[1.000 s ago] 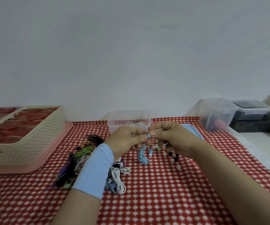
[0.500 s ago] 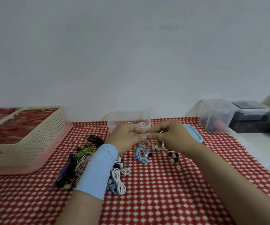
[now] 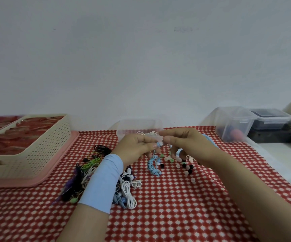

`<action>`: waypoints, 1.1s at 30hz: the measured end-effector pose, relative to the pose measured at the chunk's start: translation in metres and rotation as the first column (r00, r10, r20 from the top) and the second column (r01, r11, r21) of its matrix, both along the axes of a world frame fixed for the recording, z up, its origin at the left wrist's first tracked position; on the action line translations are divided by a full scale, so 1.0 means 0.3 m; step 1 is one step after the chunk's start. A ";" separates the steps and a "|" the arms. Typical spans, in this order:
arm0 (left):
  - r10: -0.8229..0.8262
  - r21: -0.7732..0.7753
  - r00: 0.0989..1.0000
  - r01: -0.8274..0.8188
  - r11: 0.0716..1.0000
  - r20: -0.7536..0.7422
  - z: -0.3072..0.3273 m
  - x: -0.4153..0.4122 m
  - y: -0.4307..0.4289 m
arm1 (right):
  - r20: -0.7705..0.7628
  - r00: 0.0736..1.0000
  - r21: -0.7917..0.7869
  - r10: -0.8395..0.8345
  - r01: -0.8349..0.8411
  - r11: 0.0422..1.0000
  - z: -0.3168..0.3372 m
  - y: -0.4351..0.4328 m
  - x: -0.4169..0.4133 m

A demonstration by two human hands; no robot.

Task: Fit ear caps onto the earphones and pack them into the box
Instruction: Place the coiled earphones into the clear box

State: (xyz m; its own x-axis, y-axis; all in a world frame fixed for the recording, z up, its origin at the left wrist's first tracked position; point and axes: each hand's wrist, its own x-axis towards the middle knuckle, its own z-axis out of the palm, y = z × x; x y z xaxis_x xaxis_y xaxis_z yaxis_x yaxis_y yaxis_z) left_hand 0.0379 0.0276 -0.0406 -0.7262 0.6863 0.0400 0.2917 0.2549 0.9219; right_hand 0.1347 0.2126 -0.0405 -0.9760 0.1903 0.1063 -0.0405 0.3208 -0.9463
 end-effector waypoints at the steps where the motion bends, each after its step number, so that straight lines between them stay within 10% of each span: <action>1: -0.008 0.006 1.000 0.008 1.000 0.006 0.002 0.001 -0.002 | 0.023 1.000 -0.045 0.019 -0.018 0.999 0.004 0.005 0.004; 20: -0.021 0.055 0.999 0.019 0.998 0.038 0.000 -0.008 -0.019 | 0.087 0.996 -0.111 0.030 -0.020 0.994 -0.016 -0.018 -0.010; 33: -0.001 0.182 0.998 -0.011 0.983 0.065 0.017 0.011 -0.013 | 0.173 0.984 0.263 0.035 -0.080 0.961 -0.069 -0.103 -0.033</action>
State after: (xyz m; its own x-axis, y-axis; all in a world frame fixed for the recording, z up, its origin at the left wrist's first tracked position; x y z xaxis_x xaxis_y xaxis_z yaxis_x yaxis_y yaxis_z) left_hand 0.0413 0.0237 -0.0354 -0.7345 0.6685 0.1170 0.2289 0.0818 0.9700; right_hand 0.1249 0.1816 -0.0613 -0.9927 0.1196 -0.0177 0.0827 0.5650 -0.8210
